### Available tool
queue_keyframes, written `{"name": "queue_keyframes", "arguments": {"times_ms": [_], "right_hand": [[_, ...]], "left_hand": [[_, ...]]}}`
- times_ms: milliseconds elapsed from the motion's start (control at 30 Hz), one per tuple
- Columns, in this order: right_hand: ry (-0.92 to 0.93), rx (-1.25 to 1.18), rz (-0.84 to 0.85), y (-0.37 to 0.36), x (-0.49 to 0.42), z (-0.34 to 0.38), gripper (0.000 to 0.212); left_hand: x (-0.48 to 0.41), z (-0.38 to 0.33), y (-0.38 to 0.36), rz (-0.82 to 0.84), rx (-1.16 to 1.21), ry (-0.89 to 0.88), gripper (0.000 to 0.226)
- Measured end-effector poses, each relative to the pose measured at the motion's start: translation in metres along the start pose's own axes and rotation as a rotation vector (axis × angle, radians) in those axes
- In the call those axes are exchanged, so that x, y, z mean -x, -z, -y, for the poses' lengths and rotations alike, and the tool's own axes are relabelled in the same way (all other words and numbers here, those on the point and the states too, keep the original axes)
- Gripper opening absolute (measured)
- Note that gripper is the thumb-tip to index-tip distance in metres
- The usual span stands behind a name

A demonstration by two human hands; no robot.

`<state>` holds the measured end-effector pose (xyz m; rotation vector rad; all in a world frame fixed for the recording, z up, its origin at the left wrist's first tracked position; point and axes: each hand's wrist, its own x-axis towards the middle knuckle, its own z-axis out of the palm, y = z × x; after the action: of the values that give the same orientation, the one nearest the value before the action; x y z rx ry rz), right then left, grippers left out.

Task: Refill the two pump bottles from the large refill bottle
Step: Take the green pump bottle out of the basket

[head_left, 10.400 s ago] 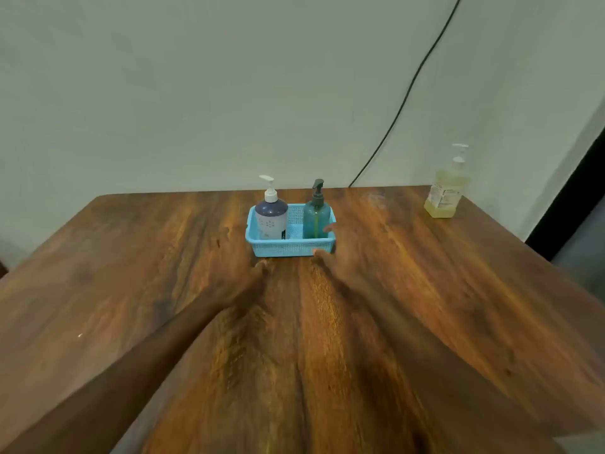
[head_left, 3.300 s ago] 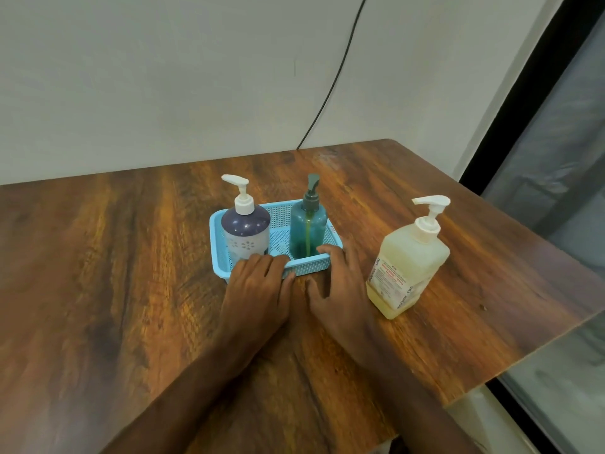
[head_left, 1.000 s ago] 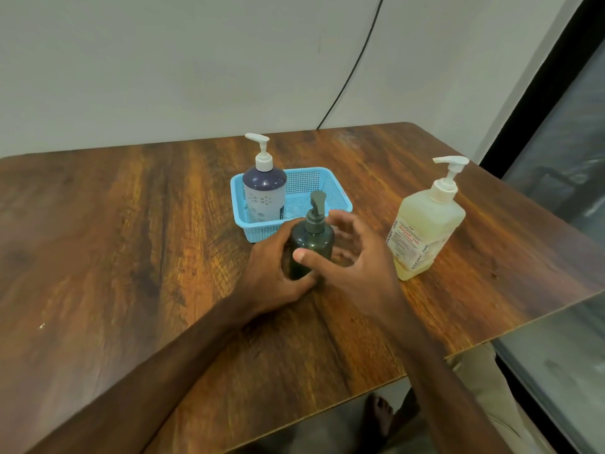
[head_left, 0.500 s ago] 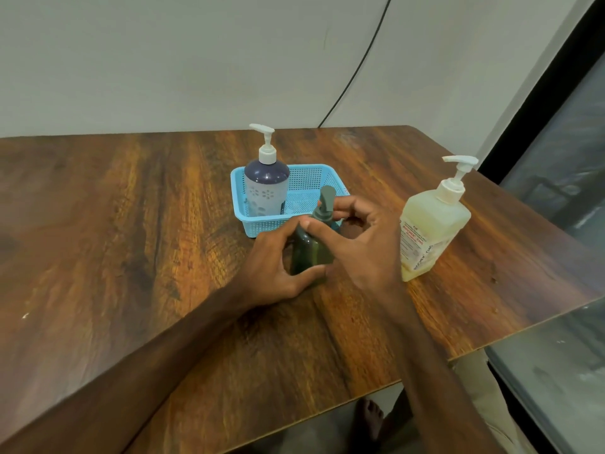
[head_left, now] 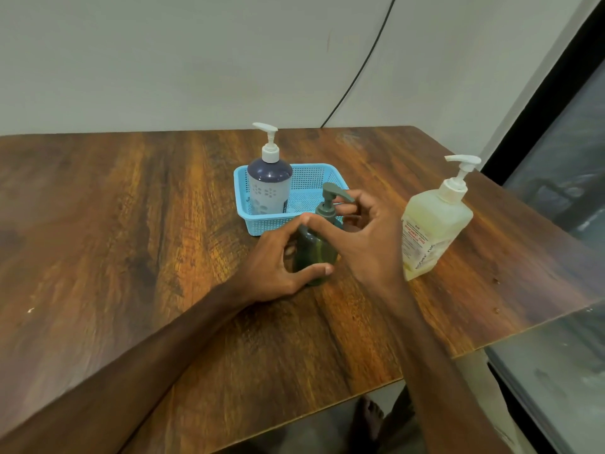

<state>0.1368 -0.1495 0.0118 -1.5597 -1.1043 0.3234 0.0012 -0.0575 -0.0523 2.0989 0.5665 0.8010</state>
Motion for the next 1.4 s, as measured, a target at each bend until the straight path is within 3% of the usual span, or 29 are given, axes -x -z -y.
{"name": "queue_keyframes", "arguments": {"times_ms": [133,267,367,433,533,700,800,967,1067,1167,1267,1400], "right_hand": [[0.012,-0.014,0.078,0.001,0.003,-0.007,0.039],[-0.05,-0.145,0.296,0.01,0.003,-0.016,0.061],[-0.002,-0.13,0.111,0.013,0.003,-0.009,0.068],[0.036,-0.087,-0.009,0.008,0.002,-0.001,0.061],[0.026,-0.074,-0.062,0.004,0.002,0.0,0.051],[-0.006,-0.196,0.08,0.013,0.006,-0.007,0.044],[-0.005,-0.163,0.2,0.013,0.007,-0.009,0.052],[0.088,-0.035,-0.02,0.003,0.001,0.004,0.053],[0.094,-0.07,-0.033,0.002,0.001,0.004,0.049],[0.037,-0.16,0.147,0.008,0.005,-0.004,0.049],[0.015,-0.159,0.279,0.013,0.008,-0.009,0.062],[0.073,-0.045,0.073,0.01,0.006,0.002,0.064]], "left_hand": [[-0.001,0.001,-0.001,-0.003,0.045,-0.035,0.073],[-0.001,0.002,-0.002,0.004,0.058,-0.03,0.075],[-0.001,0.002,-0.001,0.011,0.062,-0.012,0.075],[0.0,0.001,0.0,0.02,0.063,0.01,0.073],[0.0,-0.001,0.0,0.017,0.084,0.012,0.074],[0.0,-0.002,-0.001,0.011,0.098,-0.018,0.074],[0.0,-0.004,-0.001,0.002,0.098,-0.032,0.071],[0.001,-0.004,0.001,0.014,0.084,0.008,0.071],[0.001,-0.004,0.001,0.012,0.077,0.003,0.072],[0.001,-0.004,0.0,0.006,0.072,-0.021,0.071],[0.001,-0.005,0.0,0.002,0.073,-0.037,0.073],[0.001,-0.005,0.0,0.001,0.063,-0.032,0.068]]}}
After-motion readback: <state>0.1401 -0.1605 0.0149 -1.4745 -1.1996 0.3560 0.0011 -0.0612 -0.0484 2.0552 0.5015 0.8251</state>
